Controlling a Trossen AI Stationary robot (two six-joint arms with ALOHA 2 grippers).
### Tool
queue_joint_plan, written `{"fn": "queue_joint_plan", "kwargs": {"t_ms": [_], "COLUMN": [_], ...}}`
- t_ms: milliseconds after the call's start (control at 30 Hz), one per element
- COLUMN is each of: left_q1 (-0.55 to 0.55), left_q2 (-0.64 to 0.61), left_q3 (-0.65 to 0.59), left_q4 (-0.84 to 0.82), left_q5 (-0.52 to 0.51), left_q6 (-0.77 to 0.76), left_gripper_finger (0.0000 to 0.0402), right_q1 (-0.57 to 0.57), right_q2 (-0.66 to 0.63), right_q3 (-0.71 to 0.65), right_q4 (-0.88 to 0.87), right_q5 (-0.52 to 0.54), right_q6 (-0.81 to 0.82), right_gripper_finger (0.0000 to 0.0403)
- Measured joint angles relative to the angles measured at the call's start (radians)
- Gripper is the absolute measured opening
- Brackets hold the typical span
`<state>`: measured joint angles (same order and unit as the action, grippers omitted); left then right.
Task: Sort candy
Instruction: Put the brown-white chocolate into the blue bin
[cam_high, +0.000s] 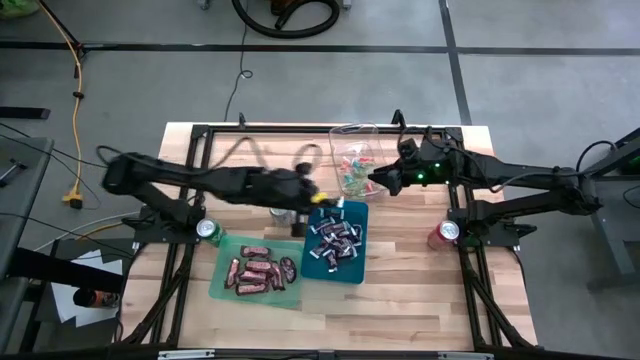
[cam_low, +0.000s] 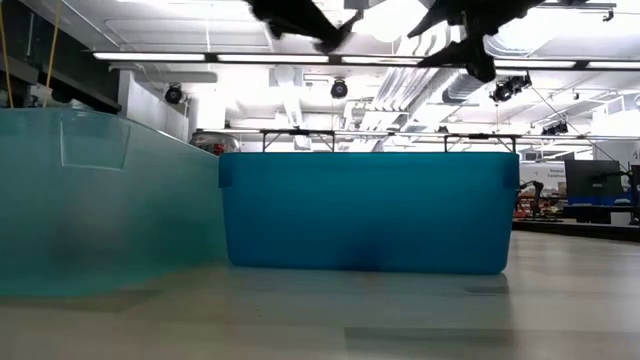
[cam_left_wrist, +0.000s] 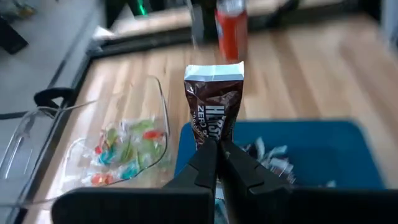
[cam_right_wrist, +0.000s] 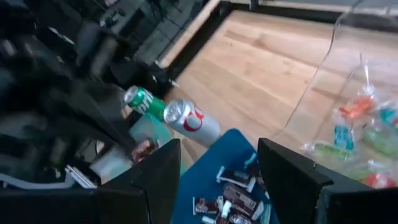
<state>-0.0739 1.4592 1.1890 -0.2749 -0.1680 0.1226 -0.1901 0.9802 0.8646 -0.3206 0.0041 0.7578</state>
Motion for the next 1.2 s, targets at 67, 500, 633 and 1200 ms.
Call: {"fn": "queue_joint_plan", "kwargs": {"t_ms": [67,500,633,1200], "left_q1": [0.0,-0.035,-0.048,-0.051], "left_q2": [0.103,0.521,0.588,0.636], "left_q3": [0.115,0.297,0.298,0.33], "left_q4": [-0.097,-0.227,-0.22,-0.212], "left_q5": [0.0,0.062,0.071,0.138], "left_q6": [0.064,0.226,0.225,0.097], "left_gripper_finger": [0.0,0.0,0.0,0.0079], "right_q1": [0.0,0.0,0.0,0.0], "right_q2": [-0.026,-0.078,-0.077,-0.077], "right_q3": [0.0,0.0,0.0,0.0], "right_q4": [0.0,-0.107,-0.123,-0.124], "right_q5": [0.011,0.02,0.02,0.019], "right_q6": [-0.011,-0.052,-0.052,-0.033], "right_gripper_finger": [0.0208,0.0208,0.0208,0.0208]}}
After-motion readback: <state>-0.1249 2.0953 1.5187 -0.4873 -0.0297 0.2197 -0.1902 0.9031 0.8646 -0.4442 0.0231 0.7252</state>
